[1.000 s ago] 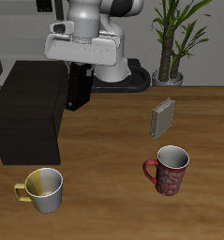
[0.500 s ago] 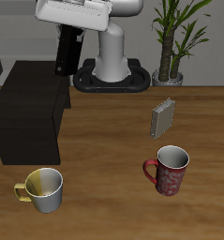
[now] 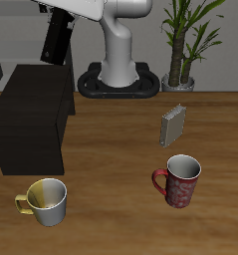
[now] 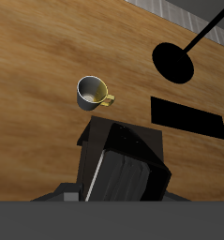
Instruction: Place the black book flat on top of the shelf and place the white-yellow mug on top of the shelf
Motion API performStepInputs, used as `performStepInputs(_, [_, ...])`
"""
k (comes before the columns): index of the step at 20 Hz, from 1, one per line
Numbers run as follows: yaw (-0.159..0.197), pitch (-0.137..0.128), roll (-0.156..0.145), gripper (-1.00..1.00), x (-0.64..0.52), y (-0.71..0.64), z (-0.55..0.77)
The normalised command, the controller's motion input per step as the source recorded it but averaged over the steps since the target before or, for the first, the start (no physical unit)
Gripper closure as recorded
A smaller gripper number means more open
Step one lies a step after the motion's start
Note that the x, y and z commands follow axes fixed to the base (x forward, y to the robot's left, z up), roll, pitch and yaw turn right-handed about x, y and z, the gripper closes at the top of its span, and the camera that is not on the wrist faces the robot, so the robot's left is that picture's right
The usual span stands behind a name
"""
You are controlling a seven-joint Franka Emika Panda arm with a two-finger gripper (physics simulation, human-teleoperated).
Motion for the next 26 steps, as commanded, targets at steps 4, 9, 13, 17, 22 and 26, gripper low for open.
performStepInputs(4, [0.057,0.053,-0.16,1.0,0.29,-0.4,-0.06])
performStepInputs(9, [0.036,0.07,-0.177,1.0,0.26,-0.26,-0.2])
performStepInputs(13, [0.046,0.027,-0.136,1.0,0.27,-0.22,-0.22])
performStepInputs(17, [-0.01,0.036,-0.117,1.0,0.3,-0.29,-0.36])
performStepInputs(22, [-0.012,0.036,-0.061,1.0,0.1,-0.17,-0.21])
performStepInputs(26, [0.047,0.061,-0.088,1.0,0.19,-0.14,-0.34])
